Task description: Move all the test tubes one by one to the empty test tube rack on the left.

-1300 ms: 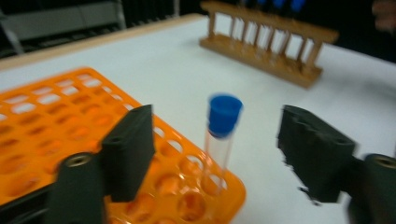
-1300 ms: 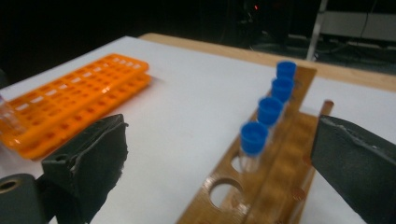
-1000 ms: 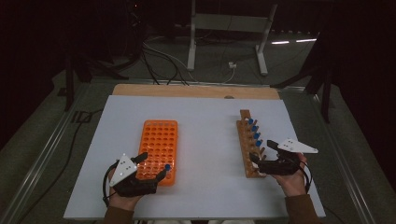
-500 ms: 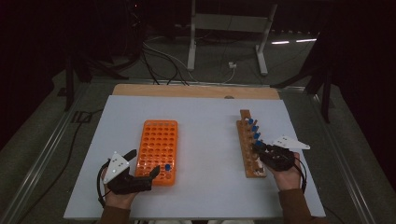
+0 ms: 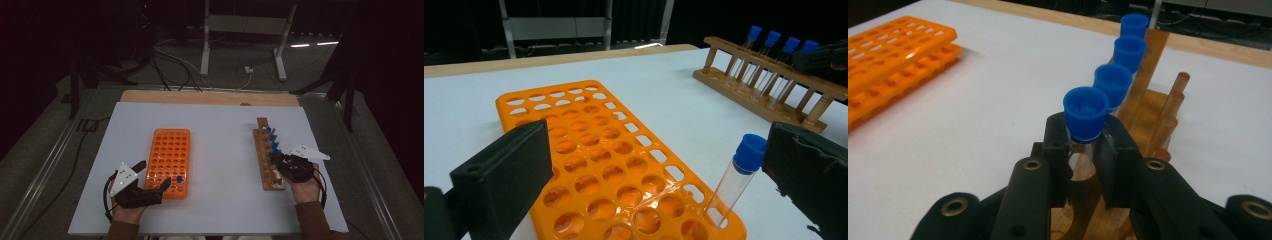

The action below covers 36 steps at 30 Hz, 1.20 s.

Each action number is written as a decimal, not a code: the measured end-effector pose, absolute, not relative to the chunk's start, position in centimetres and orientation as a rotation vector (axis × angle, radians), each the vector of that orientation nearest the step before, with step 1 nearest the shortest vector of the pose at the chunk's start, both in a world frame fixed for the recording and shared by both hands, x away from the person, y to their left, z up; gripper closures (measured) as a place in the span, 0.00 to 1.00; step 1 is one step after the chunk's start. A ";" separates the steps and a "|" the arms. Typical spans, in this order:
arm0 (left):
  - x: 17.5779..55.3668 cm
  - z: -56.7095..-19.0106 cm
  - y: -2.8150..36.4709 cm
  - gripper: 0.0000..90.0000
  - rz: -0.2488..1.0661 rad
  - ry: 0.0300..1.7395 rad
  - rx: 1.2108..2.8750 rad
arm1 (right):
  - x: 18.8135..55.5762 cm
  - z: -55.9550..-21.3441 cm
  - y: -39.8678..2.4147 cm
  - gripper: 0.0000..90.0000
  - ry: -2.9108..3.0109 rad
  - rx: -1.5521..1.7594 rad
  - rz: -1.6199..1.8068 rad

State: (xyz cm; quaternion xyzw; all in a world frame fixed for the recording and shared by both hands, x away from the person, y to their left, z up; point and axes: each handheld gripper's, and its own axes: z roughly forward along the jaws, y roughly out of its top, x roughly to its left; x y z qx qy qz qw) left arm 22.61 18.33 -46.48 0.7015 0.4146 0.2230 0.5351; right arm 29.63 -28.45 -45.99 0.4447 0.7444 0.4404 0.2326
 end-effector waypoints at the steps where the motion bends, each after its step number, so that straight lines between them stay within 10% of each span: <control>1: 22.6 -46.5 18.3 0.01 0.531 0.988 1.670 | 29.6 -45.8 -28.5 0.86 2.041 1.221 1.215; 36: 23.4 -43.3 16.1 0.01 0.550 0.923 1.637 | 28.2 -38.1 -26.2 0.86 2.059 1.028 1.382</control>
